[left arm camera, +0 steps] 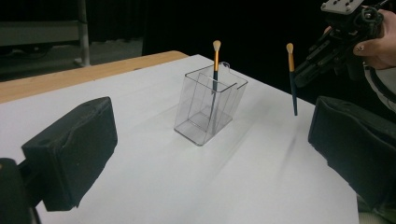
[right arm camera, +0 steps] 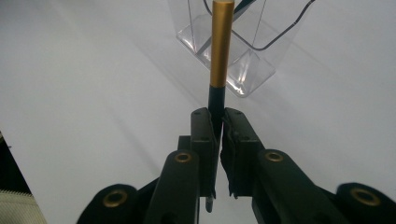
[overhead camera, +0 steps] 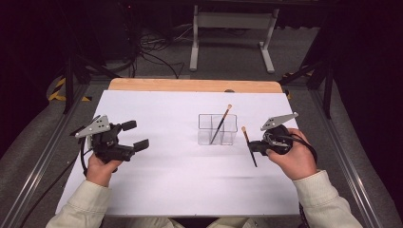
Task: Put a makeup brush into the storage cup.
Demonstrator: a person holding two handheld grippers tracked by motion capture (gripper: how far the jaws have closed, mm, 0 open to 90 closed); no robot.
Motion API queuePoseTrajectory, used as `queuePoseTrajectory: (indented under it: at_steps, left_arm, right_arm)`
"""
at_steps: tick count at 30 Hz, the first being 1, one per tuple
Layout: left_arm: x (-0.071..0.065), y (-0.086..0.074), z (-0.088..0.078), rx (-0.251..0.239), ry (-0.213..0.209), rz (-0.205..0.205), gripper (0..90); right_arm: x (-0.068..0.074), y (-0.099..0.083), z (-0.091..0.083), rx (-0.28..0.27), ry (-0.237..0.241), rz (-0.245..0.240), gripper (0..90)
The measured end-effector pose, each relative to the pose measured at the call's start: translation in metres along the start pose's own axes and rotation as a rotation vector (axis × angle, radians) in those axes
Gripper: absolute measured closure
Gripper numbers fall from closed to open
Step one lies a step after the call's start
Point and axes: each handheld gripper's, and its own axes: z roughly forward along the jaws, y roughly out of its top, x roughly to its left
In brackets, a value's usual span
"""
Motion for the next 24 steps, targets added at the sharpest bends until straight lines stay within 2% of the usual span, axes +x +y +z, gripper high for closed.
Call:
queuePoseTrajectory:
  at_steps: [8,10,12,13,17,19,24]
  left_arm:
    - [0.000,-0.001,0.001,-0.004,0.000,0.003,2.1]
    - [0.000,-0.001,0.001,-0.008,-0.001,0.004,2.0]
    - [0.001,-0.001,0.000,-0.011,-0.004,0.011,1.9]
    - [0.001,-0.002,0.000,-0.017,-0.006,0.017,1.8]
    - [0.000,-0.002,0.000,-0.035,-0.009,0.035,1.6]
    - [-0.001,-0.002,0.000,-0.045,-0.011,0.042,1.6]
    - [0.000,-0.002,-0.001,-0.047,-0.010,0.051,1.5]
  right_arm:
    - [-0.001,-0.001,-0.008,-0.096,0.002,-0.011,83.4]
    - [-0.001,-0.001,-0.012,-0.135,-0.005,-0.018,83.4]
    - [-0.001,-0.001,-0.013,-0.145,-0.005,-0.019,83.4]
    - [-0.001,-0.001,-0.015,-0.189,-0.011,-0.029,83.4]
    - [-0.001,-0.001,-0.017,-0.224,-0.013,-0.037,83.4]
    - [-0.001,-0.001,-0.019,-0.258,-0.015,-0.049,83.4]
    - [-0.001,-0.001,-0.022,-0.295,-0.025,-0.059,83.4]
